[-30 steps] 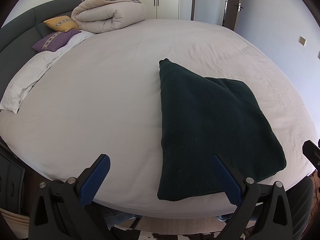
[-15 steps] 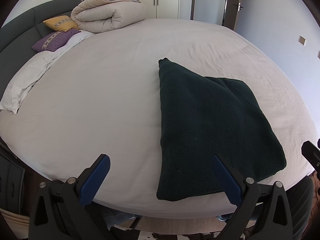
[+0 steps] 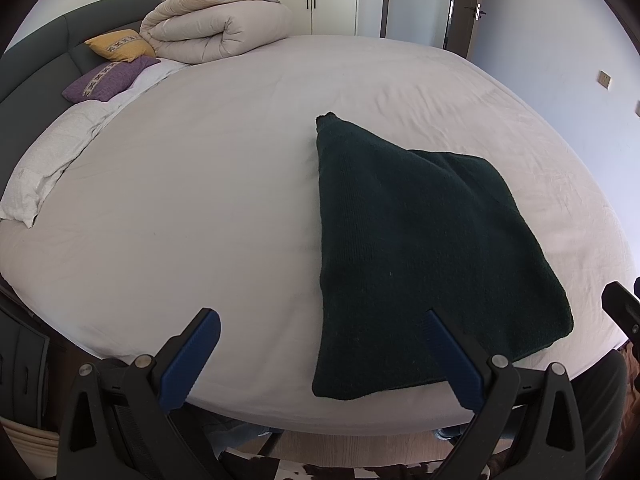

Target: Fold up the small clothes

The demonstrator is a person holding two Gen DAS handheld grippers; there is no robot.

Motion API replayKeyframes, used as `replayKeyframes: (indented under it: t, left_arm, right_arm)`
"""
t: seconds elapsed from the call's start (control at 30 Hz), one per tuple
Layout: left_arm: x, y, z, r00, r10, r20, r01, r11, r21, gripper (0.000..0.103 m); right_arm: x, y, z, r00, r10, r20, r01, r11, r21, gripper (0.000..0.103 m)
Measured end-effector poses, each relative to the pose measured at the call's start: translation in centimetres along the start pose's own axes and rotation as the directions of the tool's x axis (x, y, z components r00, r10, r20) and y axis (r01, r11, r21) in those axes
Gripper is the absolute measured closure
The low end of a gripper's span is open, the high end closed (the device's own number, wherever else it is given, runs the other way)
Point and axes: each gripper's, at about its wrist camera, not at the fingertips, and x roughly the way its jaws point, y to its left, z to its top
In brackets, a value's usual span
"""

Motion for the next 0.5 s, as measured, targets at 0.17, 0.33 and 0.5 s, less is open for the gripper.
replayKeyframes:
  t: [0.17,0.33,0.5]
  left_arm:
    - [-0.06,0.12,-0.17,1.000,-0.001,-0.003,0.001,1.000,-0.002,0.000]
    - [-0.04,0.18,-0.12,1.000,-0.002,-0.004,0.002,1.000,0.000,0.000]
    - [-0.04,0.18,-0.14,1.000,-0.002,-0.004,0.002,1.000,0.001,0.000]
  right_arm:
    - [0.01,0.04,-0.01,1.000,0.000,0.000,0.000,1.000,0.000,0.000]
    - [0.14,0.07,-0.04,1.000,0.000,-0.002,0.000,1.000,0.000,0.000]
    - [0.27,0.18,-0.16,1.000,-0.001,-0.003,0.001,1.000,0.000,0.000]
